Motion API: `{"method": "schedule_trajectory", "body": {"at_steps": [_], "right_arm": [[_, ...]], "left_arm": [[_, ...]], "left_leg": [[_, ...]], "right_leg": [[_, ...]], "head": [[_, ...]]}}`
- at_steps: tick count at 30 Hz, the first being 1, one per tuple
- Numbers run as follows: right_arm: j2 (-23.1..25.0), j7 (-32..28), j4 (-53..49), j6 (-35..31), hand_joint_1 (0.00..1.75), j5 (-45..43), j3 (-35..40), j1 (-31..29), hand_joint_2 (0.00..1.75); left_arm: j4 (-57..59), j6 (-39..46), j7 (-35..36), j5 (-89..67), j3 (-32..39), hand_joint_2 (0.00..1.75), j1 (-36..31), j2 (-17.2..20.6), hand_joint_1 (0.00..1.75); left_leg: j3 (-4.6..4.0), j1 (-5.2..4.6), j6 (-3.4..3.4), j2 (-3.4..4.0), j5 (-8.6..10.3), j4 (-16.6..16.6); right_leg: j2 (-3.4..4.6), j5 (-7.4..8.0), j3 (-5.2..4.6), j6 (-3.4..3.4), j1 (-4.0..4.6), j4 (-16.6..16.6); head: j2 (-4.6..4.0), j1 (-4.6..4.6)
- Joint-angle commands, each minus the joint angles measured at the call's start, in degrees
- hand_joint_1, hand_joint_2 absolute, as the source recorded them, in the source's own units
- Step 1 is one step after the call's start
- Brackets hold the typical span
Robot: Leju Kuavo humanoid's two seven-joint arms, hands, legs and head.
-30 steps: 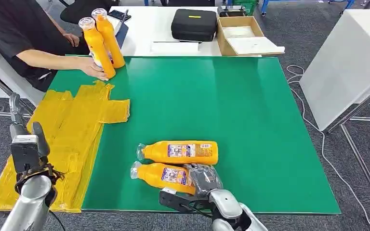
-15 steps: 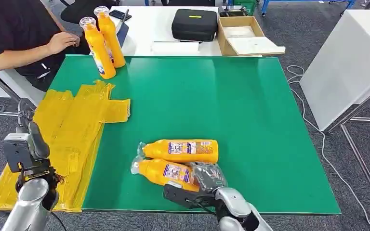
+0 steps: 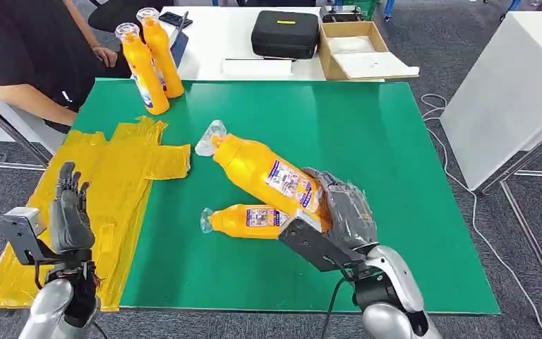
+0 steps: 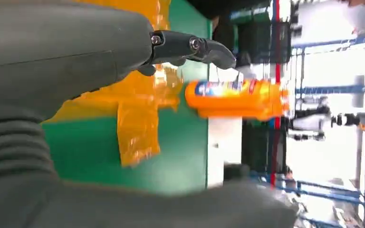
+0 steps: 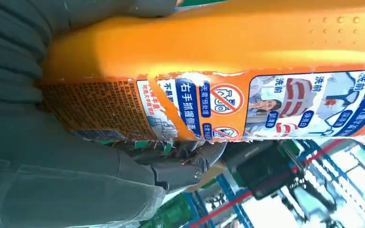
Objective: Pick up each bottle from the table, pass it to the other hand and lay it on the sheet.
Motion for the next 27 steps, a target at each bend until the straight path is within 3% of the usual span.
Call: {"method": "schedule_trajectory", "body": {"at_steps": [1, 4, 10, 19, 27], "right_arm": [[3.02, 0.55, 7.59, -1.74, 1.75, -1.90, -0.34, -5.69, 1.75], [6.41, 2.21, 13.64, -1.37, 1.75, -0.12, 1.59, -8.00, 1.75], [12.91, 3.78, 22.29, 0.95, 1.75, 4.37, 8.16, -11.10, 1.75], [14.57, 5.62, 24.96, 2.42, 1.75, 10.44, 12.27, -12.53, 1.75], [14.91, 5.21, 23.86, 2.88, 1.75, 14.00, 12.77, -11.37, 1.75]], "left_arm": [[-1.08, -3.82, 0.83, 7.42, -7.56, 1.75, -0.88, -0.71, 0.00], [-3.24, -6.19, 1.10, 12.46, -11.05, 1.75, -0.87, -0.09, 0.00], [-9.72, -7.27, 3.89, 18.62, -15.65, 1.75, 0.16, -2.76, 0.00], [-12.07, -7.68, 5.65, 19.42, -20.10, 1.75, -0.87, -4.19, 0.00], [-11.99, -8.49, 8.20, 21.48, -19.78, 1.75, -0.56, -5.26, 0.00]], "left_leg": [[0.09, 0.01, -0.09, 0.01, -0.01, -0.01], [0.14, 0.05, -0.11, 0.05, -0.01, -0.01], [0.12, 0.05, -0.10, 0.13, -0.01, -0.01], [0.07, 0.05, -0.10, 0.01, -0.02, 0.02], [0.03, 0.02, -0.09, -0.06, 0.00, -0.01]], "right_leg": [[-0.02, -0.01, 0.09, -0.02, 0.01, -0.01], [0.01, -0.01, 0.13, -0.03, 0.04, -0.01], [0.10, 0.00, 0.09, -0.03, 0.04, 0.01], [0.00, -0.04, 0.09, -0.02, 0.03, 0.03], [-0.09, -0.05, 0.07, -0.02, 0.01, 0.01]], "head": [[0.00, 0.00], [0.00, -0.02], [0.00, -0.02], [0.00, 0.00], [0.00, -0.02]]}}
